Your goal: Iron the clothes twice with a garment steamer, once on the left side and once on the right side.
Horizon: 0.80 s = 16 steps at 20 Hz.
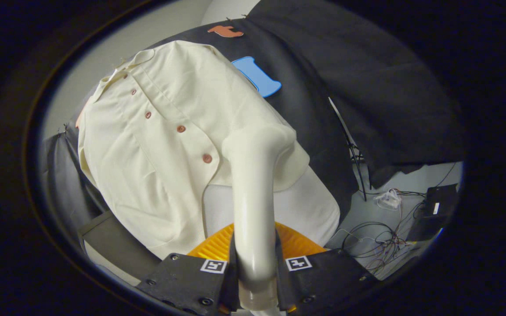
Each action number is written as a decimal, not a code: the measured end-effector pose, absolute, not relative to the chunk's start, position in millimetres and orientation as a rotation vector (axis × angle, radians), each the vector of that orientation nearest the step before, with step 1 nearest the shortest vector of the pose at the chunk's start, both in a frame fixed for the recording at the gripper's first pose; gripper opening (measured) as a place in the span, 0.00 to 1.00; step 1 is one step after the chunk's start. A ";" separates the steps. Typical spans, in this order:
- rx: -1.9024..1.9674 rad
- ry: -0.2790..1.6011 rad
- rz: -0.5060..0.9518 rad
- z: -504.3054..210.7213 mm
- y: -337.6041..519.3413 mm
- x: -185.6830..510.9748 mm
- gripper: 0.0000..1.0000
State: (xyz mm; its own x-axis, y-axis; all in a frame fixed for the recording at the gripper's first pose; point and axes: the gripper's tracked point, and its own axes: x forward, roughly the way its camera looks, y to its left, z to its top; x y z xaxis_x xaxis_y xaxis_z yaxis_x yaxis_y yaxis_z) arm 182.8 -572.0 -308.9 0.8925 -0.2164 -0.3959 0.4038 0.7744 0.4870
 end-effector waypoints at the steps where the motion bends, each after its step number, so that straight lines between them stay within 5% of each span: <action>1: 0.602 0.335 -0.342 -311.5 -567.9 178.0 0.35; 16: 0.490 0.264 -0.183 -198.3 -417.0 100.1 0.34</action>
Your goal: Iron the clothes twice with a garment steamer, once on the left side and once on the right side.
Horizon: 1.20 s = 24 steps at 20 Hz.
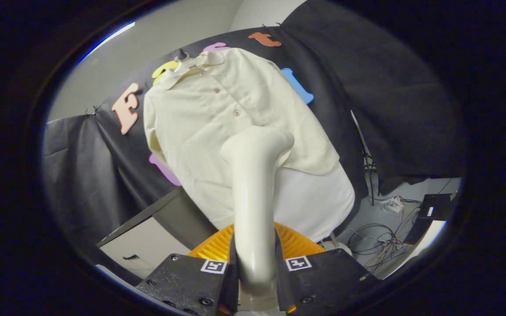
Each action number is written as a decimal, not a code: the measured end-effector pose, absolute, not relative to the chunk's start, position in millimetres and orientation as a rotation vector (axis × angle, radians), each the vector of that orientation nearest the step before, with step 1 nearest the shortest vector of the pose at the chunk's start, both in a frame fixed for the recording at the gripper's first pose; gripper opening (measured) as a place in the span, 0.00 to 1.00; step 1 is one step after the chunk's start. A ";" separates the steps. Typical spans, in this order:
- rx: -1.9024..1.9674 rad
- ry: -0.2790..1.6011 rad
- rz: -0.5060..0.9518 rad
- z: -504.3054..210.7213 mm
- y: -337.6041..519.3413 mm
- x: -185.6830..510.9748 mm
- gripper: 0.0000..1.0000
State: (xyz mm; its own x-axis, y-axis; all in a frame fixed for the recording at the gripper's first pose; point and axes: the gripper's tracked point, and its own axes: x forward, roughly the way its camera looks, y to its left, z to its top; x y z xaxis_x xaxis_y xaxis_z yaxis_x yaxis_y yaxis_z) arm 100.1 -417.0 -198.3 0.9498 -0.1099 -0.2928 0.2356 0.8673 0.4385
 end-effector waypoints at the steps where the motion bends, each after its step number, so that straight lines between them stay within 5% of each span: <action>1: 0.473 0.246 -0.160 -187.4 -398.1 97.2 0.34; 24: 0.043 0.038 0.066 -60.3 -43.7 -4.9 0.34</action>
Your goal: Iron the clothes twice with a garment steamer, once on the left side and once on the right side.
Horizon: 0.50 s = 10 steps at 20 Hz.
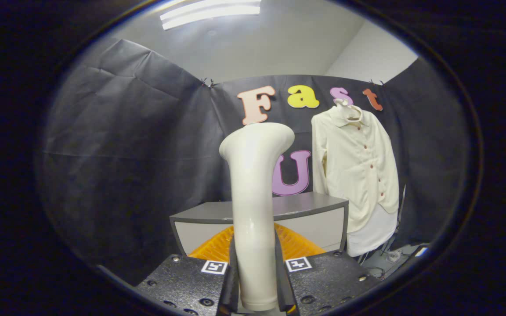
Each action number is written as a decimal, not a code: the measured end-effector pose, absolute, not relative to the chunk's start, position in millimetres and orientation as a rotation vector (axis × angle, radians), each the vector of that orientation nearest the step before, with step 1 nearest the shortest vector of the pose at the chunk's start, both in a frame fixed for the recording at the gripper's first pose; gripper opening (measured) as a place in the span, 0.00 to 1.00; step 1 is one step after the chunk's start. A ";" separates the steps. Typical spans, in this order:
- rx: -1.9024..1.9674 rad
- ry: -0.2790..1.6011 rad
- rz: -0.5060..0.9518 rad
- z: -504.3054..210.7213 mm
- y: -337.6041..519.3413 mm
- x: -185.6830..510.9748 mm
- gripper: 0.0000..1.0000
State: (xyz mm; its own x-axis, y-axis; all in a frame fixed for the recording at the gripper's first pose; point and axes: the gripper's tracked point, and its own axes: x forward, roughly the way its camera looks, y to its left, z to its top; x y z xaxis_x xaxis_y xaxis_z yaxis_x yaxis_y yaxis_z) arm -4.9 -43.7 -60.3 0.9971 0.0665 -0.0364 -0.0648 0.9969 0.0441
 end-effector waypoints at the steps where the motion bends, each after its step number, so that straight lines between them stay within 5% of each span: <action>1: 0.043 0.041 0.070 -57.3 -35.9 -4.7 0.34; 10: 0.047 0.024 0.094 -19.5 10.2 -13.9 0.34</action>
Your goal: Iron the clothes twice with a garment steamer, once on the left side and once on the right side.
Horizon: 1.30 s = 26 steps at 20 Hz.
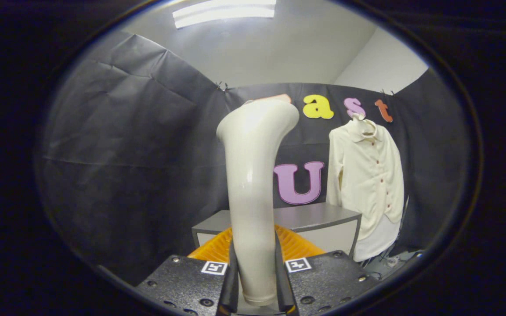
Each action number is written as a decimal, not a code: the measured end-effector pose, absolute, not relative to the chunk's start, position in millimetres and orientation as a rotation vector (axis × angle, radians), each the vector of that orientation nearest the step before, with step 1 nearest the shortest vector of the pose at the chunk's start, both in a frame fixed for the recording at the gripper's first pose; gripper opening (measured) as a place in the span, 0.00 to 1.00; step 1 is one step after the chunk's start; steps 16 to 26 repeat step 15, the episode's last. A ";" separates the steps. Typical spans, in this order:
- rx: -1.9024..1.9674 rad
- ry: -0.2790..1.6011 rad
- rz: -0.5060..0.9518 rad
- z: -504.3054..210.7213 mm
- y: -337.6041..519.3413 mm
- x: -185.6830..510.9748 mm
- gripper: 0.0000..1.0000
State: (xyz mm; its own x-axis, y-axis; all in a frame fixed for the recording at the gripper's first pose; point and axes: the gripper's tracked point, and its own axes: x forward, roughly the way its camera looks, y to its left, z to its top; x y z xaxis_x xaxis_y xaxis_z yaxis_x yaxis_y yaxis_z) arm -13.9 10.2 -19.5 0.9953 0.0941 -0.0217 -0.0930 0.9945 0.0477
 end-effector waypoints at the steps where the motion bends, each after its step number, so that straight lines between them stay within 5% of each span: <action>1: 0.061 0.026 0.088 -17.7 8.1 -12.9 0.34; 26: 0.063 -0.029 0.043 -7.5 -2.7 -19.9 0.34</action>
